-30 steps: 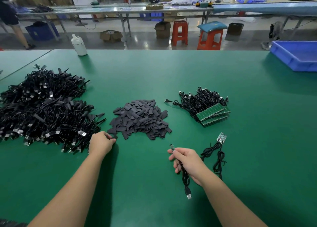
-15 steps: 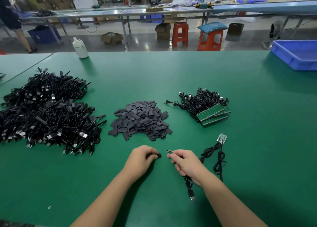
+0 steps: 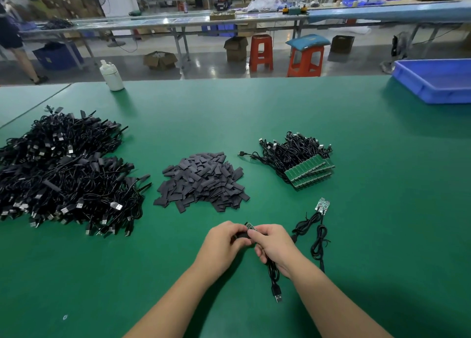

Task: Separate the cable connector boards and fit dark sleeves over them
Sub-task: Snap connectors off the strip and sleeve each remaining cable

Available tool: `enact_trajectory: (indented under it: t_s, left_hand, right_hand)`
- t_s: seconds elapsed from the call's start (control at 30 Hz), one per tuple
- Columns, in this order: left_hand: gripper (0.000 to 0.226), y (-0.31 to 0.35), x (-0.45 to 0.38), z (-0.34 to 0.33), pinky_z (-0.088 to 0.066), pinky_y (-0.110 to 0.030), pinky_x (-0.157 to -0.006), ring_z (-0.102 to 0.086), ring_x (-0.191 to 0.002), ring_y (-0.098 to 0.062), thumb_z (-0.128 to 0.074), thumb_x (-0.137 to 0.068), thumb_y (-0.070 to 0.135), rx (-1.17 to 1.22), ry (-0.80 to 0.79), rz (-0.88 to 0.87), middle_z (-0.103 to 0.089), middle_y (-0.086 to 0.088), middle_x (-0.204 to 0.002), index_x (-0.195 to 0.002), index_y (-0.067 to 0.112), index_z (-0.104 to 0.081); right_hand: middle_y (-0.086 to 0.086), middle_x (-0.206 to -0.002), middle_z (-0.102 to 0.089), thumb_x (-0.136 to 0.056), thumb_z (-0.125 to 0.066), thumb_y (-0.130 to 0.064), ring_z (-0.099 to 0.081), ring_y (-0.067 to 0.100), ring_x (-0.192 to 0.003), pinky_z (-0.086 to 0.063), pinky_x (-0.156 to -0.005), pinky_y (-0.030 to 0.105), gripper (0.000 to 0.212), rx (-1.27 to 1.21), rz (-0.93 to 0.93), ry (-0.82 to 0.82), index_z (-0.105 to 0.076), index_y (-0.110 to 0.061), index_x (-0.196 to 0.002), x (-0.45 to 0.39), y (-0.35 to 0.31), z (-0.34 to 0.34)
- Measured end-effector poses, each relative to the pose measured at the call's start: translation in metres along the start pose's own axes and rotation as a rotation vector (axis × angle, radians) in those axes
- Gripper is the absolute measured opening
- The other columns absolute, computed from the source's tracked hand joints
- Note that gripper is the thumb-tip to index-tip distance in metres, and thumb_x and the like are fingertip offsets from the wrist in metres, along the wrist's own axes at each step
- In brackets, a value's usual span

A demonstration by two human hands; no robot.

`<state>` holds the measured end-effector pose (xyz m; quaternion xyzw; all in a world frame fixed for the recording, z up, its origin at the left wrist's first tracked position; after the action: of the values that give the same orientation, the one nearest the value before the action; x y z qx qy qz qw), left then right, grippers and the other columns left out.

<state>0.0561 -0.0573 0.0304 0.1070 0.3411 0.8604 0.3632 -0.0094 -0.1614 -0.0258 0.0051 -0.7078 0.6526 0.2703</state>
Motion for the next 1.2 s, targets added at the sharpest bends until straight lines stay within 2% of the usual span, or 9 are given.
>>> enact_trajectory:
  t_s: [0.17, 0.3, 0.37, 0.5, 0.63, 0.87, 1.2]
  left_hand:
    - [0.025, 0.008, 0.003, 0.008, -0.049, -0.033, -0.08, -0.062, -0.09, -0.017, -0.058, -0.095, 0.038, -0.259, -0.029, -0.164, -0.063, 0.006, -0.1, -0.116, 0.029, -0.067]
    - [0.028, 0.006, 0.007, 0.01, -0.051, -0.033, -0.077, -0.063, -0.091, -0.018, -0.054, -0.096, 0.041, -0.381, -0.034, -0.248, -0.063, 0.008, -0.103, -0.121, 0.034, -0.064]
    - [0.026, 0.007, 0.009, 0.016, -0.053, -0.031, -0.075, -0.065, -0.089, -0.016, -0.059, -0.094, 0.039, -0.342, 0.008, -0.279, -0.066, 0.008, -0.102, -0.118, 0.031, -0.068]
    - [0.017, -0.002, 0.008, 0.036, -0.053, -0.023, -0.076, -0.067, -0.086, -0.009, -0.069, -0.09, 0.032, -0.234, 0.115, -0.234, -0.071, 0.012, -0.101, -0.105, 0.026, -0.075]
    - [0.017, -0.008, 0.006, 0.039, -0.054, -0.023, -0.075, -0.069, -0.085, -0.01, -0.071, -0.089, 0.029, -0.23, 0.108, -0.218, -0.074, 0.011, -0.097, -0.105, 0.024, -0.075]
    - [0.019, -0.007, 0.007, 0.037, -0.049, -0.016, -0.072, -0.069, -0.082, -0.006, -0.073, -0.087, 0.024, -0.224, 0.112, -0.236, -0.074, 0.014, -0.094, -0.105, 0.025, -0.076]
    - [0.02, -0.008, 0.006, 0.034, -0.053, -0.023, -0.076, -0.069, -0.085, -0.007, -0.071, -0.089, 0.025, -0.194, 0.085, -0.25, -0.074, 0.014, -0.096, -0.108, 0.025, -0.075]
  right_hand:
    - [0.006, -0.076, -0.067, -0.1, -0.055, -0.011, -0.047, 0.011, -0.047, -0.038, -0.039, 0.023, 0.017, -0.029, -0.012, -0.026, -0.068, -0.001, -0.099, 0.001, 0.001, -0.002]
    - [0.003, -0.071, -0.064, -0.099, -0.056, -0.014, -0.045, 0.009, -0.046, -0.033, -0.038, 0.021, 0.018, 0.007, -0.032, -0.049, -0.068, 0.0, -0.095, 0.001, 0.002, -0.003]
    - [0.002, -0.066, -0.063, -0.099, -0.056, -0.016, -0.044, 0.01, -0.044, -0.03, -0.036, 0.021, 0.02, 0.008, -0.058, -0.06, -0.067, 0.0, -0.095, 0.001, 0.002, -0.004]
    - [-0.001, -0.057, -0.055, -0.104, -0.045, -0.017, -0.043, 0.011, -0.042, -0.032, -0.037, 0.022, 0.027, 0.037, -0.099, -0.11, -0.066, 0.0, -0.102, 0.002, 0.002, -0.008]
    - [-0.001, -0.058, -0.052, -0.104, -0.046, -0.019, -0.04, 0.013, -0.044, -0.031, -0.037, 0.023, 0.028, 0.077, -0.103, -0.174, -0.068, -0.002, -0.103, 0.005, 0.001, -0.012]
    - [-0.002, -0.062, -0.053, -0.104, -0.047, -0.02, -0.041, 0.01, -0.043, -0.029, -0.036, 0.022, 0.027, 0.081, -0.132, -0.211, -0.07, -0.005, -0.103, 0.006, 0.002, -0.013]
    - [-0.002, -0.063, -0.053, -0.104, -0.048, -0.02, -0.039, 0.009, -0.043, -0.026, -0.035, 0.021, 0.027, 0.074, -0.136, -0.221, -0.07, -0.005, -0.103, 0.006, 0.002, -0.012]
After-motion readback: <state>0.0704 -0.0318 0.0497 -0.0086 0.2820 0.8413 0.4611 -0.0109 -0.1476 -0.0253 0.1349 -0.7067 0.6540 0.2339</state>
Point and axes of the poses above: each hand's wrist, its own x-axis away from the middle knuckle, its own z-axis out of the back of the hand, y = z × x, the point moved 10 cm from there along -x, towards the middle knuckle
